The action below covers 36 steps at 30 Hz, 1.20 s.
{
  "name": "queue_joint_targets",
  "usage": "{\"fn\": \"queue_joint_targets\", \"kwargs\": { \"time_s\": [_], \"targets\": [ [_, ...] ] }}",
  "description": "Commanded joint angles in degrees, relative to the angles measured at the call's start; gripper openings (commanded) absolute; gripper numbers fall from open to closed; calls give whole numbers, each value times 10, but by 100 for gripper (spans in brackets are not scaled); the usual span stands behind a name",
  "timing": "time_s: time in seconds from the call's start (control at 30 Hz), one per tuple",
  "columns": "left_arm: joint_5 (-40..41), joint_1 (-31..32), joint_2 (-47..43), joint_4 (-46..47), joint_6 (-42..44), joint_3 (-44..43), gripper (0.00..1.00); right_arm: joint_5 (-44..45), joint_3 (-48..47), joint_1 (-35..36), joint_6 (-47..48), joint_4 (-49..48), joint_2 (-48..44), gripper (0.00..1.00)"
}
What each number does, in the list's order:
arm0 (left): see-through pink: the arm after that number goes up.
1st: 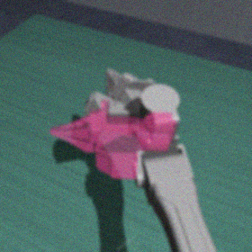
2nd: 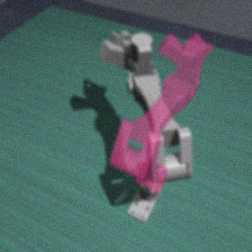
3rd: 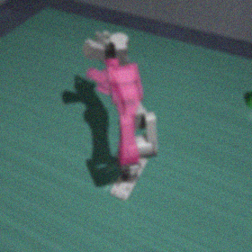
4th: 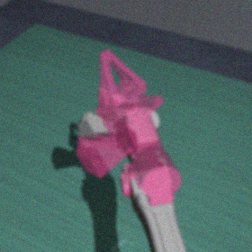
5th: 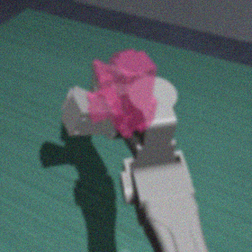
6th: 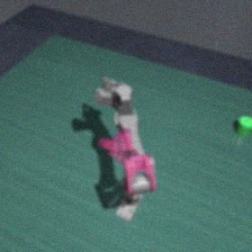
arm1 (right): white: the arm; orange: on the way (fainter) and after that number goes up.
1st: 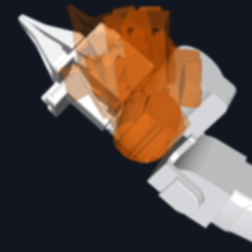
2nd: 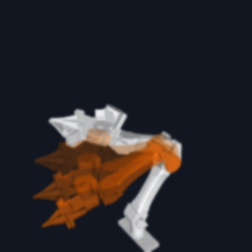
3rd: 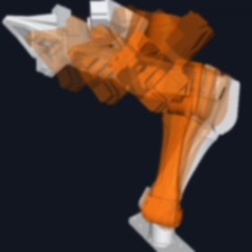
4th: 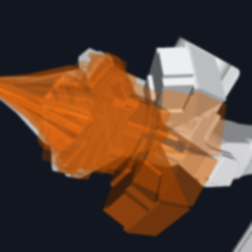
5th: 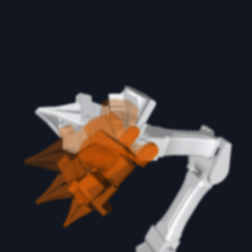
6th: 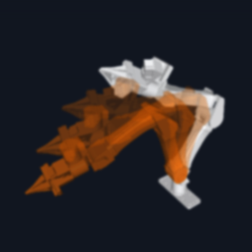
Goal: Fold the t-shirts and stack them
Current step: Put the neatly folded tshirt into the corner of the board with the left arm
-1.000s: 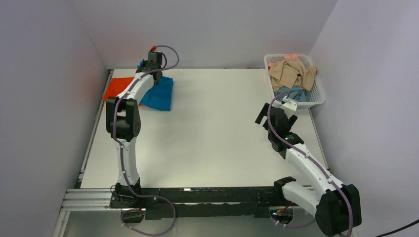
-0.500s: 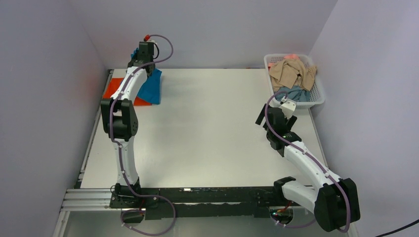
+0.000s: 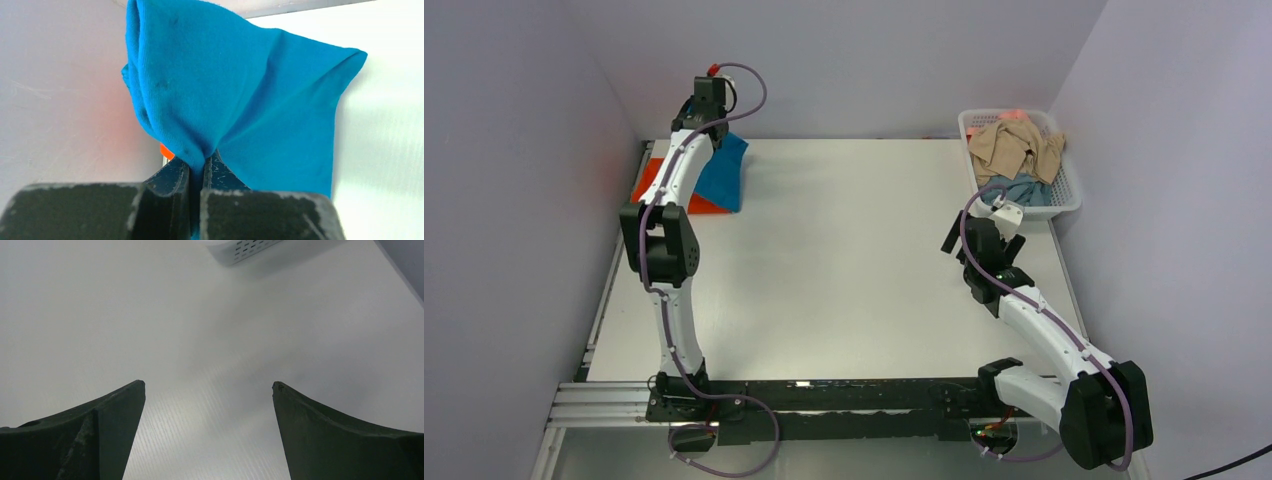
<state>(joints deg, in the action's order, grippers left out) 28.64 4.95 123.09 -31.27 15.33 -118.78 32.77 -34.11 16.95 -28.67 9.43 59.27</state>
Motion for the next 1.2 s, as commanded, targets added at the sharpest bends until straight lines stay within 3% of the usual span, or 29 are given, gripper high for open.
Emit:
{"fn": "queue_joint_targets", "kwargs": {
  "time_s": [0.0, 0.43, 0.83, 0.97, 1.03, 1.1, 1.13, 1.17],
  "targets": [
    [-21, -6, -64, 2, -3, -21, 0, 16, -19, -2, 1, -7, -4, 100],
    [-69, -27, -65, -18, -22, -23, 0, 13, -20, -3, -2, -5, 2, 100],
    [-114, -94, 15, 0, -31, -38, 0, 20, -29, -3, -5, 7, 13, 100],
    [-123, -113, 41, 20, -29, -35, 19, 21, -35, -3, -5, 14, 16, 100],
    [-127, -123, 60, 24, -30, -47, 39, 21, -37, -3, -6, 15, 17, 100],
    [-114, -134, 85, 8, -43, -84, 44, 22, -39, -3, -7, 18, 18, 100],
    [-105, -138, 97, -4, -53, -111, 52, 23, -41, -3, -7, 21, 17, 100],
    [-97, -142, 105, -12, -62, -128, 72, 24, -42, -3, -8, 25, 18, 100]
  ]
}}
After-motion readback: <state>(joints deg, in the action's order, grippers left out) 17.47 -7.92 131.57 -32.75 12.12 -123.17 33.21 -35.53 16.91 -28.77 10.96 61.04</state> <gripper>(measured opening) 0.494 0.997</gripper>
